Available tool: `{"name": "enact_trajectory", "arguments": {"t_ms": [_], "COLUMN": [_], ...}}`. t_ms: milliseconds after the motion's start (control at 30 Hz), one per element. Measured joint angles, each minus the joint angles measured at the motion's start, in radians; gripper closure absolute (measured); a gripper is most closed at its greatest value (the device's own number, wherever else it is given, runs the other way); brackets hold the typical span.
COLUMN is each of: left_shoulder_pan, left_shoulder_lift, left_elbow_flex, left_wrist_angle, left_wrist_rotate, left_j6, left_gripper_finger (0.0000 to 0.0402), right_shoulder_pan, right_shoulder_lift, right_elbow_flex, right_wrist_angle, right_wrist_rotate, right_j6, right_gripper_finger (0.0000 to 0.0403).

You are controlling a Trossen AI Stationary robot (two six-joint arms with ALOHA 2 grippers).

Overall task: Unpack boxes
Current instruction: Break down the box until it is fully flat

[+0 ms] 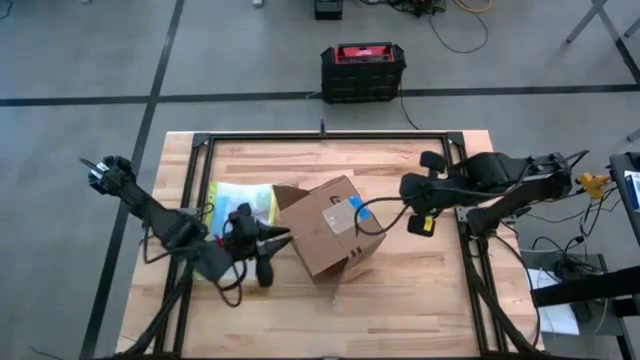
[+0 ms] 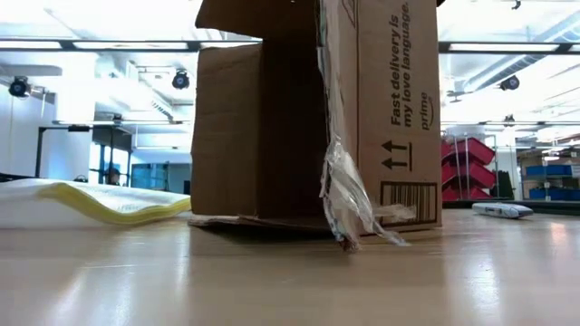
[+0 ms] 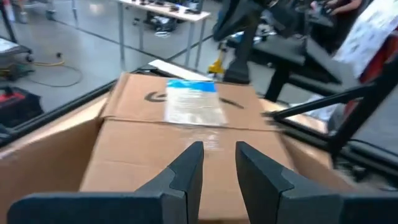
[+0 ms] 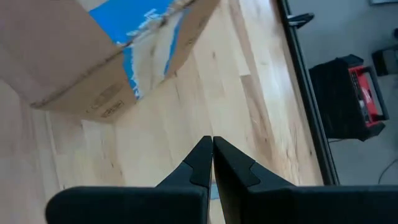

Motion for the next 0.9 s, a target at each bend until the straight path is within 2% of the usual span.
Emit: {"name": "enact_trajectory", "arguments": {"t_ms": [267, 367, 467, 633, 900], "left_shoulder_pan": [0.064, 0.070, 0.079, 0.093, 0.142], "left_shoulder_lift": [0.052, 0.095, 0.148, 0.228, 0.325], "left_elbow_flex": [-0.009, -0.011, -0.011, -0.012, -0.012], "left_wrist_angle": [-0.019, -0.027, -0.057, -0.151, -0.149], "left_wrist_rotate": [0.006, 0.012, 0.042, 0.065, 0.161], "left_j6": [0.000, -0.028, -0.082, -0.197, -0.240], "left_gripper_finger": [0.0322, 0.0322, 0.0322, 0.0322, 0.0322], "right_shoulder_pan": [0.000, -0.005, -0.007, -0.002, 0.004], "right_shoulder_lift": [0.025, 0.045, 0.062, 0.111, 0.172], "right_elbow_flex": [-0.097, -0.144, -0.166, -0.171, -0.099], "right_wrist_angle": [0.053, 0.143, 0.277, 0.489, 0.563], "right_wrist_rotate": [-0.008, -0.019, -0.078, -0.223, -0.226], "right_j6": [-0.096, -0.187, -0.263, -0.344, -0.437], "right_gripper_finger": [0.0403, 0.0403, 0.0403, 0.0403, 0.0403]}}
